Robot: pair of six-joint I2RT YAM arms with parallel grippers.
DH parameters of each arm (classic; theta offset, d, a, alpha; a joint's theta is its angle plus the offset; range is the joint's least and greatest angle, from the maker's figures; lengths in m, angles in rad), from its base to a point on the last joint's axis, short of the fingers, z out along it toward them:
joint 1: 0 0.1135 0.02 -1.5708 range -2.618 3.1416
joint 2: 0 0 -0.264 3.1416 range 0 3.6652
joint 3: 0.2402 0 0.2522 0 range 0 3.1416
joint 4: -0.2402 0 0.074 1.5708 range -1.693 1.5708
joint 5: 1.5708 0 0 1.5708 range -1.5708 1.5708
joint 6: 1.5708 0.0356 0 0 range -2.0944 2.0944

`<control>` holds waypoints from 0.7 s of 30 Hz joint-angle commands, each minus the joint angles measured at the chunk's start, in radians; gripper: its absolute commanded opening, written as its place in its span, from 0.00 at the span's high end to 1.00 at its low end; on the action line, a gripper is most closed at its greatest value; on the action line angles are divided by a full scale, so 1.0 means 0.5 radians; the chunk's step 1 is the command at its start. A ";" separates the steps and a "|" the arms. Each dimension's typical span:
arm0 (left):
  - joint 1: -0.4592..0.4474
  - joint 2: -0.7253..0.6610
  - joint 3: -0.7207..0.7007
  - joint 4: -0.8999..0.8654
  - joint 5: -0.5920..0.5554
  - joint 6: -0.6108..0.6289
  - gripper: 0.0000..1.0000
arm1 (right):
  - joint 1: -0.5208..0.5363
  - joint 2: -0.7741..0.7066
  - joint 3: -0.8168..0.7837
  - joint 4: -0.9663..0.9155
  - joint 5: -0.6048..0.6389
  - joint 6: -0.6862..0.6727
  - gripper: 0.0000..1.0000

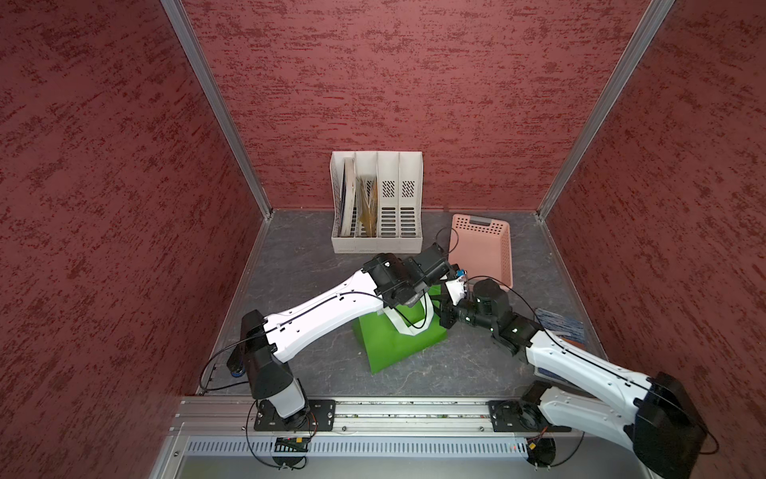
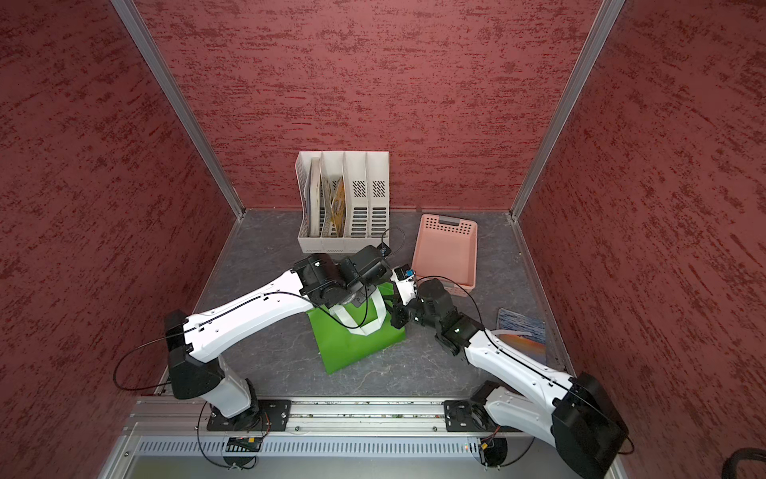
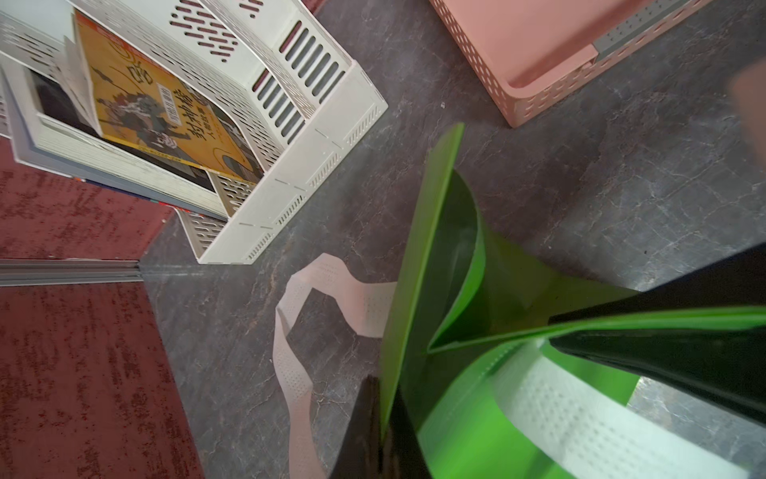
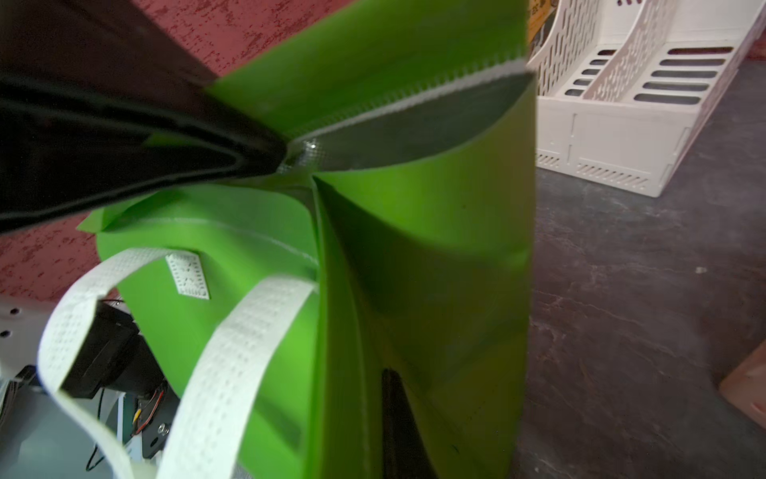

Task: Place the ice pack in the delivery bag
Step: Seal the delivery bag at the center of the board.

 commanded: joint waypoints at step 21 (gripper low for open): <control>0.055 -0.337 -0.257 0.209 0.289 -0.440 0.54 | -0.164 0.407 0.232 0.297 -0.069 0.381 1.00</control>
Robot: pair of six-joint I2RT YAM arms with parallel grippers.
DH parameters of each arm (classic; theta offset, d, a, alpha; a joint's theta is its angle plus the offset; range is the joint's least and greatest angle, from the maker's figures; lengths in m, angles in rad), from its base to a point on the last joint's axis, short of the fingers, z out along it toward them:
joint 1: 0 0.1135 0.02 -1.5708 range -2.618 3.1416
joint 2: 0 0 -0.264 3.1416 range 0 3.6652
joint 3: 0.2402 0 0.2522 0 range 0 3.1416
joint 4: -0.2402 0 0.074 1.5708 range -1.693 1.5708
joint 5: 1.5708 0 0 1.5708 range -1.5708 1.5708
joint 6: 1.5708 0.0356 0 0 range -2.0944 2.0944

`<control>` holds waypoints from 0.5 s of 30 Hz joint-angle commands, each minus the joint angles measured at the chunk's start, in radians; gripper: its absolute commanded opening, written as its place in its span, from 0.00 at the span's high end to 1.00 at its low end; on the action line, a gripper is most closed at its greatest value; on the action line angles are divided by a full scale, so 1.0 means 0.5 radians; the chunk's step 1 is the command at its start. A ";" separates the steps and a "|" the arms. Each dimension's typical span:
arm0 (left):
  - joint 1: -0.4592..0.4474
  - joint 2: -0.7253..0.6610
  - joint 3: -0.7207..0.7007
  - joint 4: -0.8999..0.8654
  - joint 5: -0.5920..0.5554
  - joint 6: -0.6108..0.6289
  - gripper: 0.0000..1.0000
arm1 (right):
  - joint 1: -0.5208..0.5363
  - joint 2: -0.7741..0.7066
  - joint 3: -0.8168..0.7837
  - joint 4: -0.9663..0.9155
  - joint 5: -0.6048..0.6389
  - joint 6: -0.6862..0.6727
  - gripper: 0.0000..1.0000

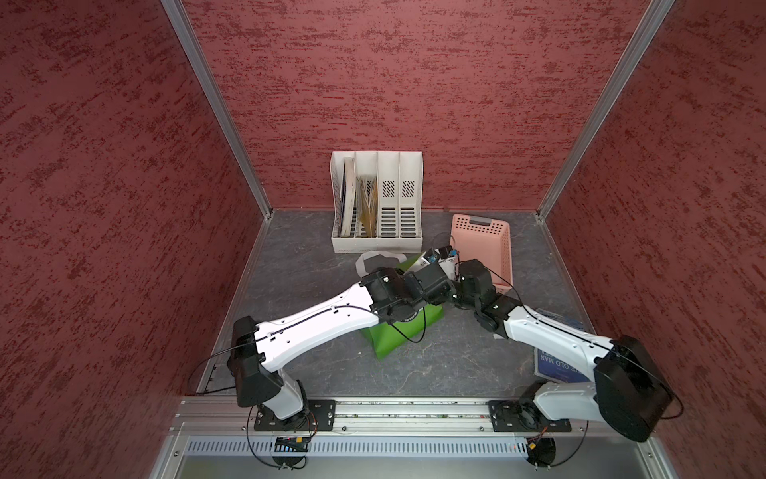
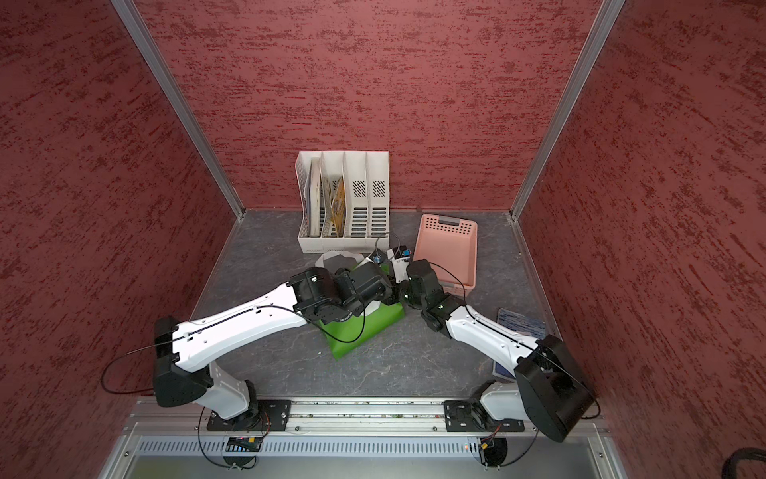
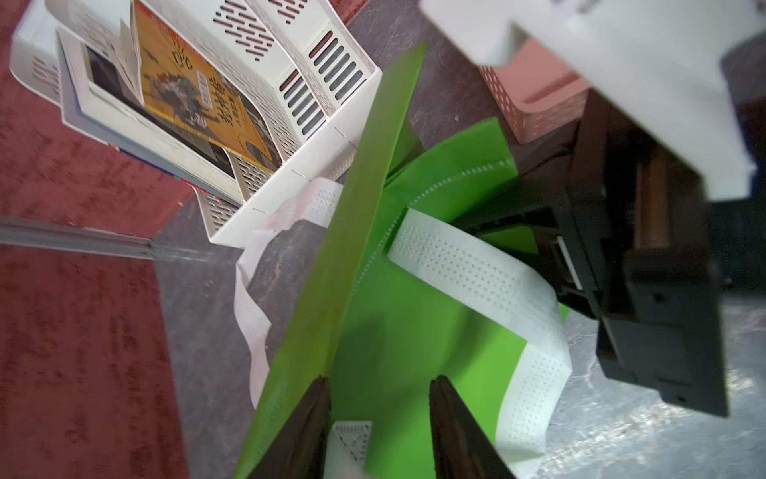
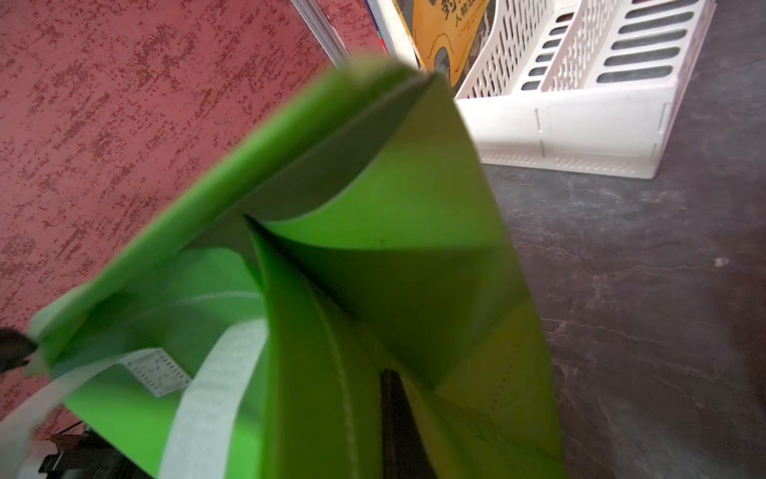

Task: Place the ice pack in the delivery bag
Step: Seal the delivery bag at the center of the board.

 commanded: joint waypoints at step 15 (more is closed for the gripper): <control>1.101 -0.347 -0.106 0.627 1.988 -0.025 0.25 | -0.037 -0.029 -0.080 0.160 -0.064 -0.049 1.00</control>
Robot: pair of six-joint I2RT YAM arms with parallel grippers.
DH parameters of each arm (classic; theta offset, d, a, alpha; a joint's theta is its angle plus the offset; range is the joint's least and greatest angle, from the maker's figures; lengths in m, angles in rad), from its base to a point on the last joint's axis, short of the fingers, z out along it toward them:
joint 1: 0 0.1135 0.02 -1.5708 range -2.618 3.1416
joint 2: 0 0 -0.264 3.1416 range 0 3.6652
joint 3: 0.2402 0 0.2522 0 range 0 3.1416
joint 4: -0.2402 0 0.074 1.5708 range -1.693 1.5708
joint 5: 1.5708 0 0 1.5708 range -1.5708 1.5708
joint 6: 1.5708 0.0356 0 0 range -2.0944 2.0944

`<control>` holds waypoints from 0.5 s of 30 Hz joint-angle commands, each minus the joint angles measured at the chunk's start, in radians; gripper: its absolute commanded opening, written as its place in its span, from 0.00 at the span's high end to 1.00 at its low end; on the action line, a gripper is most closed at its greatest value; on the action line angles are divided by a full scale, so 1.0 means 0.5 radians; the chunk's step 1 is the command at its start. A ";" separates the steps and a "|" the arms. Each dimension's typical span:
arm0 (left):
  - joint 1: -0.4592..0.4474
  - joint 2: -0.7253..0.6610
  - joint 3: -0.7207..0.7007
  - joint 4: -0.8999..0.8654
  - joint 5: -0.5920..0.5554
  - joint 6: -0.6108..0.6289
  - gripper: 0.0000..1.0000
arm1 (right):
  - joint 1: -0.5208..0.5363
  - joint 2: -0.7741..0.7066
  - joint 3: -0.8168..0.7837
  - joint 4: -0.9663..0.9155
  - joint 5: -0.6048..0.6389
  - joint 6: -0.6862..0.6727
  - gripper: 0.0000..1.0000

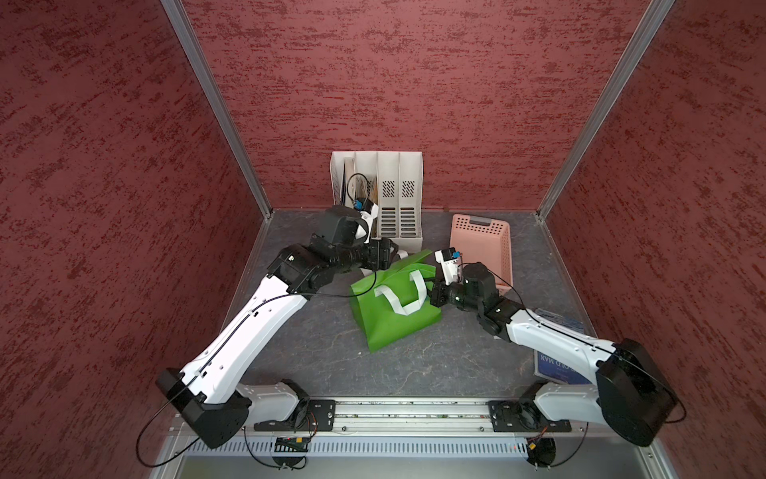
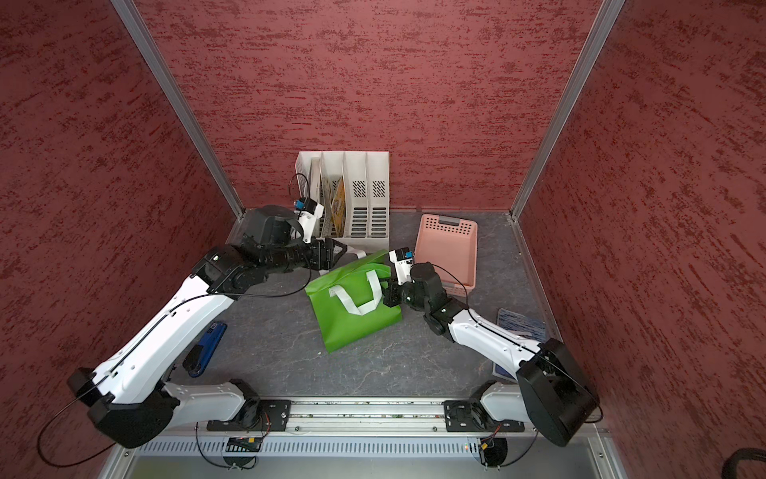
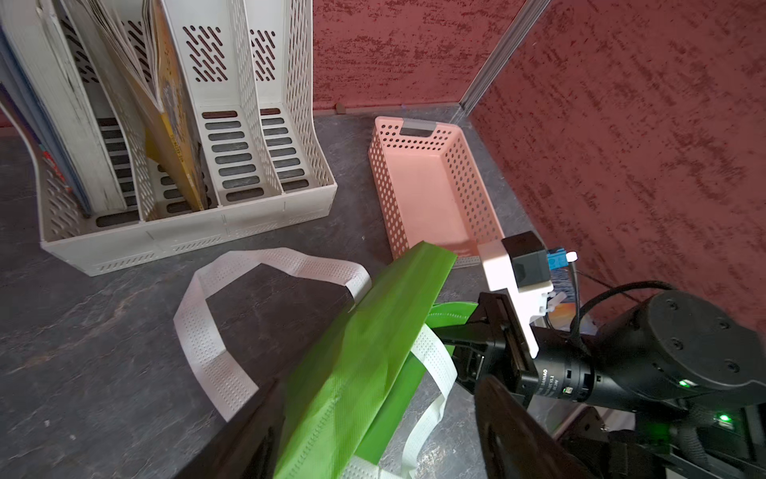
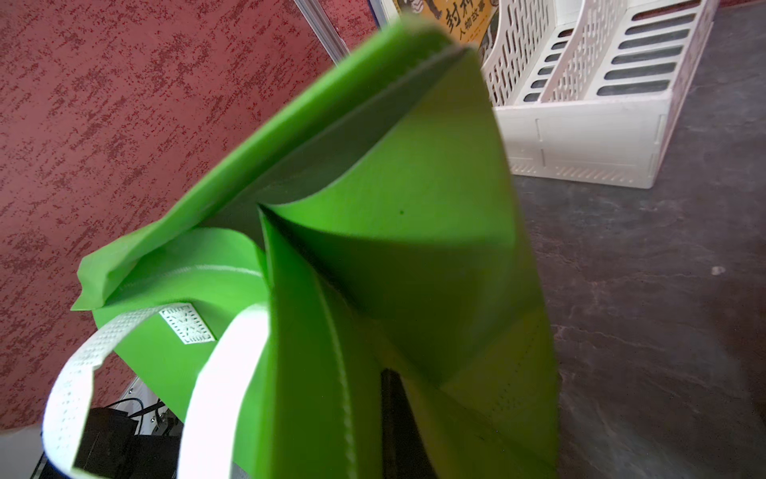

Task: Place the ice pack in the delivery bag
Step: Seal the delivery bag at the center of the board.

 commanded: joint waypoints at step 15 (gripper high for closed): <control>0.134 0.685 0.166 0.019 0.832 0.357 0.27 | -0.031 0.037 0.027 0.122 -0.113 -0.034 1.00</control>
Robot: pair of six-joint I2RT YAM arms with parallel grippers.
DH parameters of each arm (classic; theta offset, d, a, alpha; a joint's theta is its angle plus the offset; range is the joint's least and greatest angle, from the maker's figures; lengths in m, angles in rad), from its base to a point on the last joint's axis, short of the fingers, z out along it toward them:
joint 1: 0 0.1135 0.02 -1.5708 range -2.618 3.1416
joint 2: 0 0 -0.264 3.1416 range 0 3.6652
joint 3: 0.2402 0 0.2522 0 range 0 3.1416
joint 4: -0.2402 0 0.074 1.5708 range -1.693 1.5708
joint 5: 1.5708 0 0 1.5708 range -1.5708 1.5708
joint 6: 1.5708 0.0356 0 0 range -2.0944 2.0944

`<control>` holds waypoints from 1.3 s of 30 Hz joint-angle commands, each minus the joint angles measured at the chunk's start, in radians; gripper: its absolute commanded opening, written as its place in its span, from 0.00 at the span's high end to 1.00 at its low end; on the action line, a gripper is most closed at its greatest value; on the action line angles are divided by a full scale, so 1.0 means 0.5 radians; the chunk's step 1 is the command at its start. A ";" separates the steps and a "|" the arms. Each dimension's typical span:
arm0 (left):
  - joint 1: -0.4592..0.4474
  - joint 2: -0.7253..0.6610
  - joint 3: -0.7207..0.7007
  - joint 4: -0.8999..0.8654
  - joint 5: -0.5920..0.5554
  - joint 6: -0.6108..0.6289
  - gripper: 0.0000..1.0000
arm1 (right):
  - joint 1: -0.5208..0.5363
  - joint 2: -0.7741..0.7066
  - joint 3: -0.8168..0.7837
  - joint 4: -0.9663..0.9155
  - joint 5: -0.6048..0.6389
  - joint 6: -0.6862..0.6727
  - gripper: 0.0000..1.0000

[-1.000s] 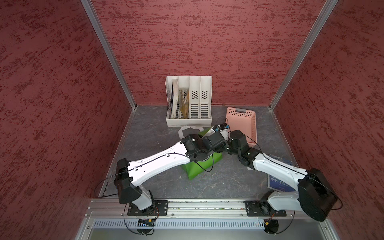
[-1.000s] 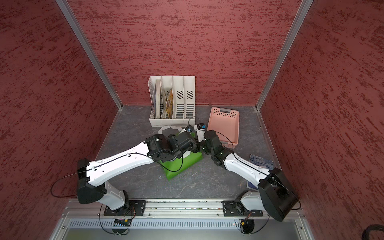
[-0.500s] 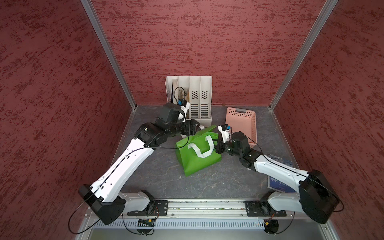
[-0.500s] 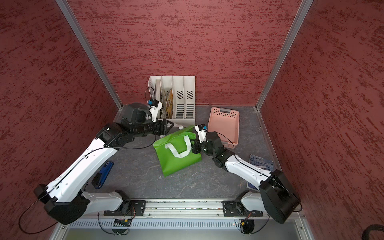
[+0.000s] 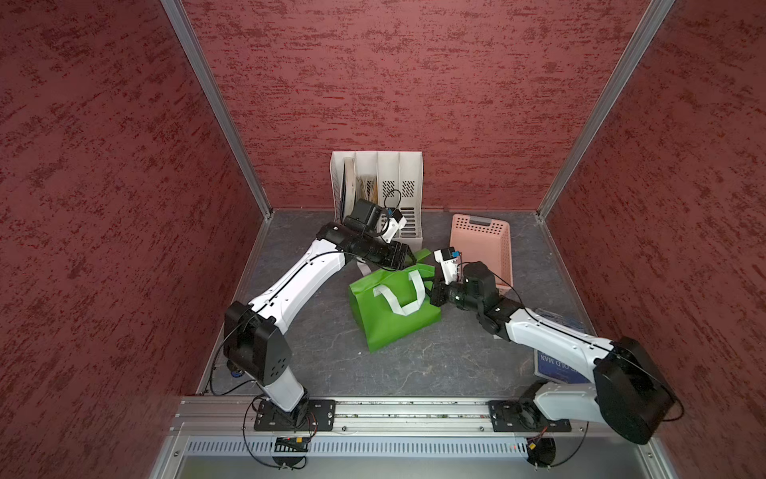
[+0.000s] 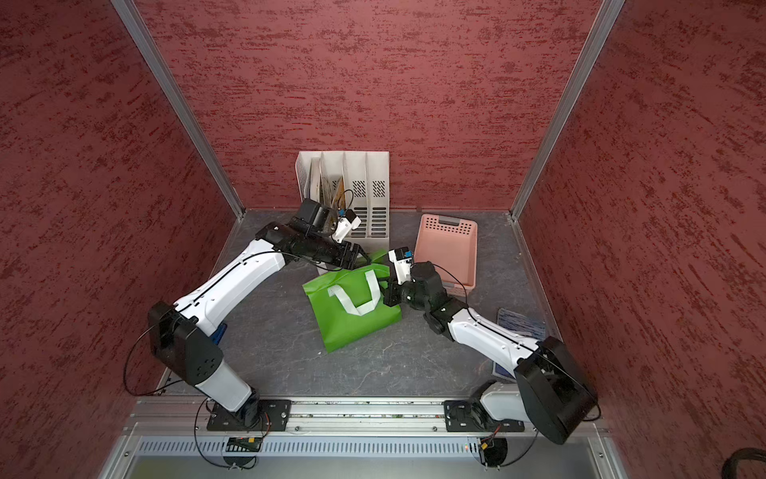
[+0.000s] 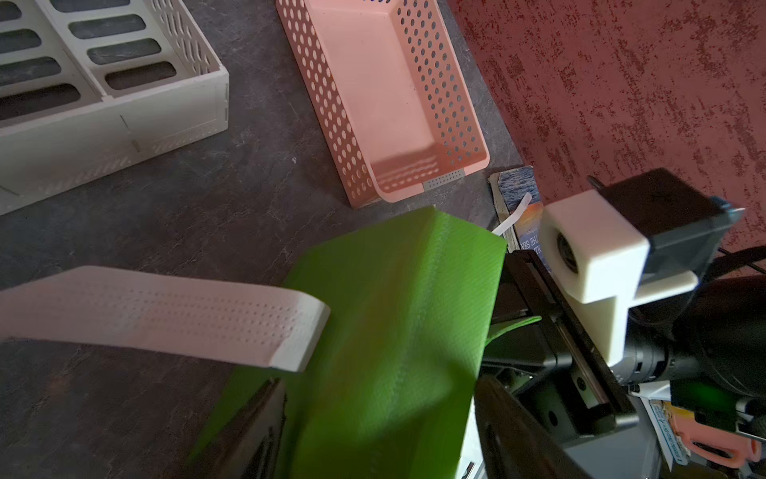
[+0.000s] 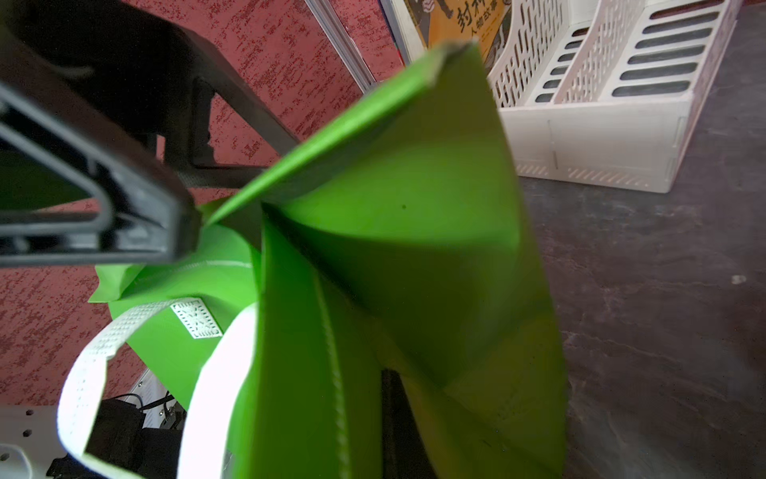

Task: Place the ice pack in the delivery bag
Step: Seal the delivery bag at the center of the board.

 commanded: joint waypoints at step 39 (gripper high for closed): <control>0.100 -0.145 -0.485 0.559 0.473 -0.328 0.54 | -0.282 0.575 0.399 0.254 -0.744 0.105 1.00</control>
